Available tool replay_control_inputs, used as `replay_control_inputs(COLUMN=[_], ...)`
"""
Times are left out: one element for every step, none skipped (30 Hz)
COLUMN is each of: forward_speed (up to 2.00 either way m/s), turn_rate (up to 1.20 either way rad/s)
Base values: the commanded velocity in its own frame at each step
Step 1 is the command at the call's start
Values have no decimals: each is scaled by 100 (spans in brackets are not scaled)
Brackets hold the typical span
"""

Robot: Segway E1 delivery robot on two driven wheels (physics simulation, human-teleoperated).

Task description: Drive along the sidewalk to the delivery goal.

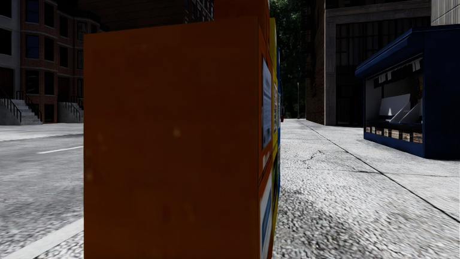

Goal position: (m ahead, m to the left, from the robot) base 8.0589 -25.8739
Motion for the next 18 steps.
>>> replay_control_inputs(forward_speed=[0, 0, 0, 0, 0, 0, 0, 0, 0, 0, 0, 0, 0, 0, 0, 0, 0, 0], turn_rate=[0, 0, 0, 0, 0, 0, 0, 0, 0, 0, 0, 0, 0, 0, 0, 0, 0, 0])
